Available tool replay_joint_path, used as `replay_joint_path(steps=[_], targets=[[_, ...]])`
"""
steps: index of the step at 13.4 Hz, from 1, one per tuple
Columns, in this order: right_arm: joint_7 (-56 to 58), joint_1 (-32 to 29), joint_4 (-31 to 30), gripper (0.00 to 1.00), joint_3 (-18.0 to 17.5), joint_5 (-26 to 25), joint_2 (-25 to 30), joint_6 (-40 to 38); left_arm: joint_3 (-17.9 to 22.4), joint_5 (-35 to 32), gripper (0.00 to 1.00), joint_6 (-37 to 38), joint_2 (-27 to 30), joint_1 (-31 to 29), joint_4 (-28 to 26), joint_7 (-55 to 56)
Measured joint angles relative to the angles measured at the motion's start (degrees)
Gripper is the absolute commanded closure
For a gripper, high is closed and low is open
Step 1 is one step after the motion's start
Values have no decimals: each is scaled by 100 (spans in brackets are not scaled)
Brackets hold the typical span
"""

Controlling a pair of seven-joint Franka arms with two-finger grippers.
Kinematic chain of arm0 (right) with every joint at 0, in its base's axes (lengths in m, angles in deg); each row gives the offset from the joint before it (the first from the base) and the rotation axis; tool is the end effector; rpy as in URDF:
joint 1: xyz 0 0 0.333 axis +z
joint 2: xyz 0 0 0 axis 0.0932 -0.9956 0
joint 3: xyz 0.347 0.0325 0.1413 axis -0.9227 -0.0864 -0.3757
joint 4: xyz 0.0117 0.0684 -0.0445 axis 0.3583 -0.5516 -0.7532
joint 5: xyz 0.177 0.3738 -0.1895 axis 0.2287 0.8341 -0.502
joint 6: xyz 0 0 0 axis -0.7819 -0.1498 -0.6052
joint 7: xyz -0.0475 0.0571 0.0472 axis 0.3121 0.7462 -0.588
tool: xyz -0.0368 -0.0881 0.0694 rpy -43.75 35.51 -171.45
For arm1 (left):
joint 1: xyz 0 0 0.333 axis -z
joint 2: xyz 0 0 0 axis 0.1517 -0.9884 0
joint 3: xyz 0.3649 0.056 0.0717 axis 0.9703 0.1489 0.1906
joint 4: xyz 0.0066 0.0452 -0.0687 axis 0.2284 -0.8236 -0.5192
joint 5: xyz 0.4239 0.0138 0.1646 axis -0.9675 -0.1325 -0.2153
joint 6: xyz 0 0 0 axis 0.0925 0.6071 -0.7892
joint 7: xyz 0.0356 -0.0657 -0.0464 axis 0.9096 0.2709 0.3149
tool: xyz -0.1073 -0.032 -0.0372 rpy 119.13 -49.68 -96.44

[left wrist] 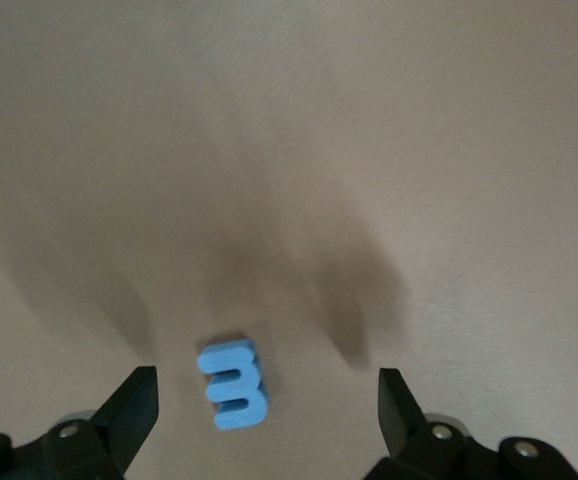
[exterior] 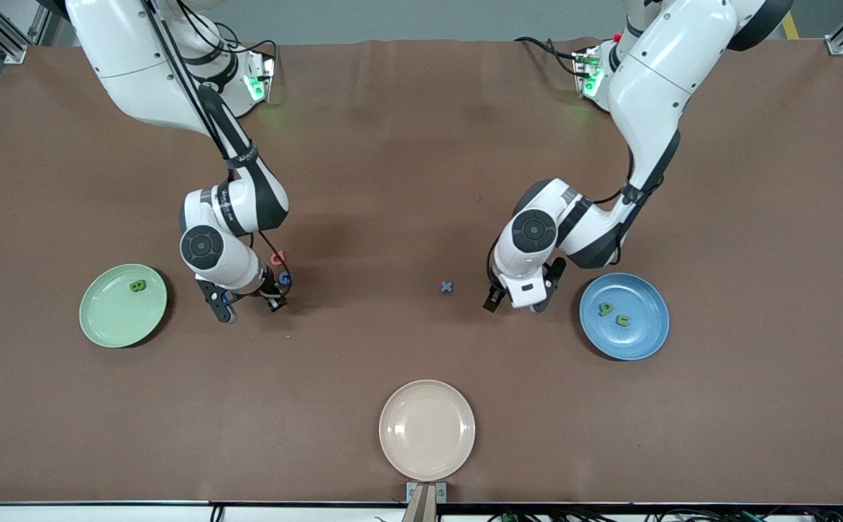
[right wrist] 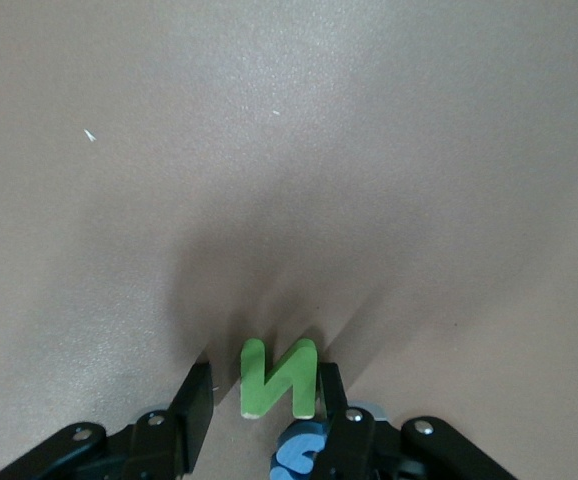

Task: Sort upper and lower case letters into plates
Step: 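Place b on the blue plate while the right gripper grasps green N, then place N on the green plate while the left gripper moves m onto blue plate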

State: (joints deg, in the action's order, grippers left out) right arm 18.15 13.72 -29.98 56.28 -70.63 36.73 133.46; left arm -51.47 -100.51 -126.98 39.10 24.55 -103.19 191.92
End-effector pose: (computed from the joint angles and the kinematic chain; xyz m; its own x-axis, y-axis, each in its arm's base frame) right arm 0.6355 0.1968 0.1652 0.5651 -0.8236 -0.0476 -0.8220 -0.5670 0.0525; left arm 0.6116 -0.4052 0.1710 0.4586 0.8875 -0.0444 0.8875 -0.4600 -0.0287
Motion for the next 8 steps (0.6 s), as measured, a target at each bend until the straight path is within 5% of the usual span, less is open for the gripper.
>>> replay_joint_path(steps=[4,8], targets=[[-1,1,12,72,-1,0,0,-3,5,-1,25,-441,-2,15,-318,263],[11,2,25,82,-2,-6,0,-23,1,-1,70,-506,21,15,-332,267]])
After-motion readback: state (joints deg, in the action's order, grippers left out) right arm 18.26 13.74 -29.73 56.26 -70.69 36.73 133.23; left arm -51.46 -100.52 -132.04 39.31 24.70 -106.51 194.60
